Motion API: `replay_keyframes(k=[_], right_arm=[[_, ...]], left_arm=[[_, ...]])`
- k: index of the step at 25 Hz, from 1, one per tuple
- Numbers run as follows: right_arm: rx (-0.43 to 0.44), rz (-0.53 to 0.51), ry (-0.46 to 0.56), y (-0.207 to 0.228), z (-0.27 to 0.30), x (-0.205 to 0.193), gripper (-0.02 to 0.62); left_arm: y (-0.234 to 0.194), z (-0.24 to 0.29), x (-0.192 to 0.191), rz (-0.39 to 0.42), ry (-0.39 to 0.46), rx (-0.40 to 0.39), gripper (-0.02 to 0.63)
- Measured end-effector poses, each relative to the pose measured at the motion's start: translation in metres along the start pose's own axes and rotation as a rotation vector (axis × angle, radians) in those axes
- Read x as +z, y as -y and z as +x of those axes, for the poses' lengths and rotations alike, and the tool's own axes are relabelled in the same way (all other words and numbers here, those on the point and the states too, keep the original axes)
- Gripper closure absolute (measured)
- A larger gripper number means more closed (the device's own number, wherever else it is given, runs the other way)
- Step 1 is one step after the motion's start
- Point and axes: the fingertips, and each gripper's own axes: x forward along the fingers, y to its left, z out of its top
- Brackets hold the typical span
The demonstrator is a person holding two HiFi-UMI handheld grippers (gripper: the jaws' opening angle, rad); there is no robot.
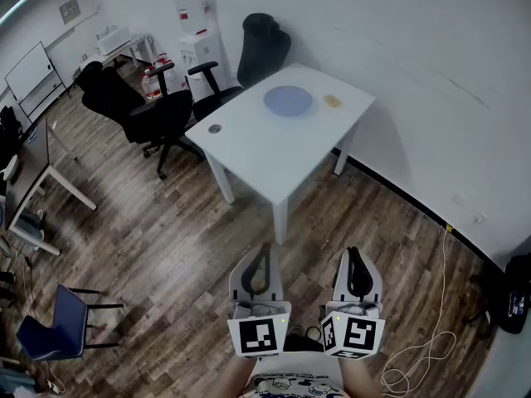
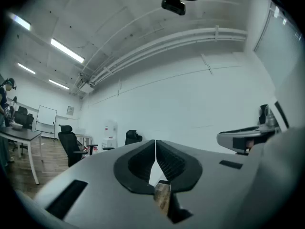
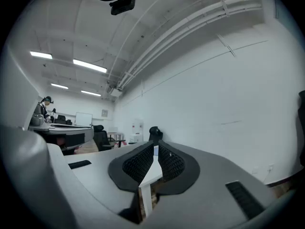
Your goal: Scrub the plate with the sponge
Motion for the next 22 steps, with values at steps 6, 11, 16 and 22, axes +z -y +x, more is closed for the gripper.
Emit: replay_keyframes(k=[6,11,16,22], right_arm=[[-0.002,-0.004,-0.002,0.002,-0.003,0.002,0.552],[0.000,-0.001,-0.006,0.006,-0.003,-0.002,0.552],[-0.010,0.031,-0.003,0.010,-0.004,-0.004,0.551],[-0.009,0.056,-0.018,0.025,0.002,-0.009,0.551]], left_arm=[[0.003,-0.002,0.002,-0.006,-0.001,-0.002,0.591],[0.008,-0.001,0.000,-0.003,-0.003,0.001,0.591],[0.007,-0.001,-0.002,-0.006,-0.007,0.009,0.591],[0.016,0.007,-0.007,-0.008,-0.019,0.013,0.591]])
